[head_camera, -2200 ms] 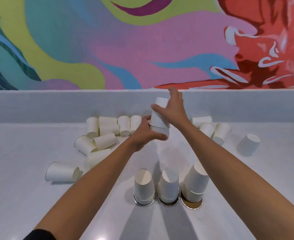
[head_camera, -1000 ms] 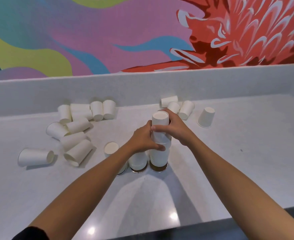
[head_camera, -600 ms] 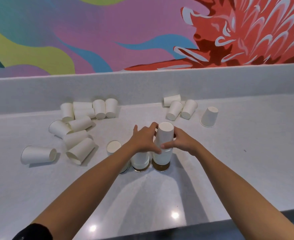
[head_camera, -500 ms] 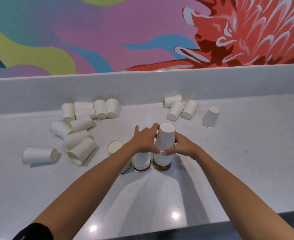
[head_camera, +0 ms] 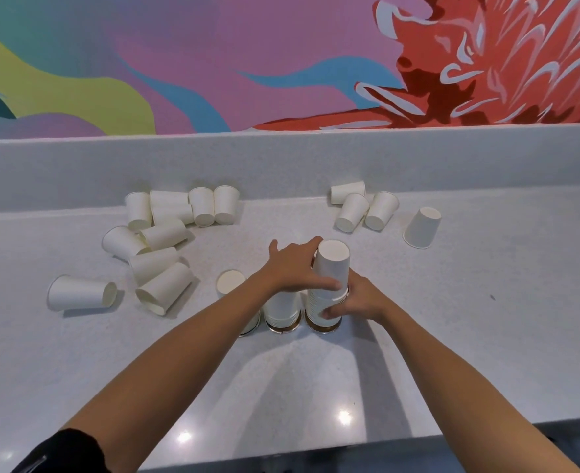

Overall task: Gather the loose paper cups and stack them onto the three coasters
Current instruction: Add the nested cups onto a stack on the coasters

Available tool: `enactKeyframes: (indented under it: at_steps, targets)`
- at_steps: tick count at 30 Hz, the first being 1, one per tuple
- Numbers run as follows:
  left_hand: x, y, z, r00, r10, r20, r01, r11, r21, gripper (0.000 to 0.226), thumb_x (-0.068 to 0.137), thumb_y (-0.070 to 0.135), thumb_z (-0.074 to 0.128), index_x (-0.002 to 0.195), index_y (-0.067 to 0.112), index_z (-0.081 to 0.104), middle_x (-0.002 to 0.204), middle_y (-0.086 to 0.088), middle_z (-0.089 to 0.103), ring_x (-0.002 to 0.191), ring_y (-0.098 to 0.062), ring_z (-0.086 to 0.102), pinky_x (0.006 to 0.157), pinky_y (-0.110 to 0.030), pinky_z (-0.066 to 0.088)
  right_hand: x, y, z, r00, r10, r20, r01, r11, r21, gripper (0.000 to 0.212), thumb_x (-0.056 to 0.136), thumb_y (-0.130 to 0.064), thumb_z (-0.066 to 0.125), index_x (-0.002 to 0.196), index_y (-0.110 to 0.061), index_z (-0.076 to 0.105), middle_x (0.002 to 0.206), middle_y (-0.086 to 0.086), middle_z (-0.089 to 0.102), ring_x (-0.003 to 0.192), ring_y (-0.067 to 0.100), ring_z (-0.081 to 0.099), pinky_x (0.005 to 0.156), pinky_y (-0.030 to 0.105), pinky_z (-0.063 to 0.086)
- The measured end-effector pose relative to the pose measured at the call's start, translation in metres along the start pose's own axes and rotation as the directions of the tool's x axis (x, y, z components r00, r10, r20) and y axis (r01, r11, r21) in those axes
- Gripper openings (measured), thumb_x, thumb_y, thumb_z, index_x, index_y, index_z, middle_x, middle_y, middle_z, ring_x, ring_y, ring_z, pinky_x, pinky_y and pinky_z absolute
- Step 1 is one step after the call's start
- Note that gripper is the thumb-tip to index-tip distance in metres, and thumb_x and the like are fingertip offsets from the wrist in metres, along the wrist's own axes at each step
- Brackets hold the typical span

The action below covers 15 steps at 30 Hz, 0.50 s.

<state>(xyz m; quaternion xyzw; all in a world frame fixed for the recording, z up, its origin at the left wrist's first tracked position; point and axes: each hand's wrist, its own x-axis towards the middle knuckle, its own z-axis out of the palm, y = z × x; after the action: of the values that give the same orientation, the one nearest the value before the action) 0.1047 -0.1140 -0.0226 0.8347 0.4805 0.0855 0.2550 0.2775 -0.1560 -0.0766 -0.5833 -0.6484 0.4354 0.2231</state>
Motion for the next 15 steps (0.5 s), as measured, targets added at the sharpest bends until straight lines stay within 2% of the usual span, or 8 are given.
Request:
enactKeyframes:
  at_steps: [8, 13, 15]
  targets:
    - [-0.0047, 0.0011, -0.0034, 0.999, 0.029, 0.015, -0.029, 0.999, 0.014, 0.078, 0.058, 0.072, 0.06, 0.119, 0.026, 0.045, 0.115, 0.008, 0.066, 0.111, -0.019, 0.056, 0.106, -0.054, 0.016, -0.0002, -0.0012, 0.0012, 1.0, -0.004, 0.028, 0.005, 0.999, -0.047, 0.094, 0.051, -0.031, 0.083, 0.131, -0.038, 0.033, 0.121, -0.006, 0.055, 0.111, 0.016, 0.054, 0.093, 0.034, 0.049]
    - [-0.0053, 0.0028, -0.0027, 0.999, 0.033, 0.031, -0.033, 0.999, 0.022, 0.079, 0.055, 0.069, 0.063, 0.118, 0.024, 0.046, 0.118, 0.006, 0.065, 0.114, -0.021, 0.055, 0.107, -0.055, 0.014, -0.0023, 0.0004, 0.0032, 1.0, -0.01, 0.017, 0.01, 0.999, -0.053, 0.102, 0.044, -0.039, 0.081, 0.135, -0.032, 0.035, 0.122, -0.004, 0.056, 0.111, 0.016, 0.055, 0.093, 0.036, 0.05]
    - [-0.0059, 0.0039, -0.0025, 0.999, 0.037, 0.03, -0.038, 0.999, 0.026, 0.079, 0.055, 0.069, 0.063, 0.118, 0.023, 0.047, 0.118, 0.006, 0.064, 0.115, -0.02, 0.054, 0.108, -0.055, 0.013, -0.003, 0.001, 0.004, 1.0, -0.013, -0.005, 0.012, 0.999, -0.048, 0.1, 0.044, -0.037, 0.081, 0.134, -0.031, 0.037, 0.12, -0.003, 0.057, 0.11, 0.016, 0.056, 0.091, 0.036, 0.051]
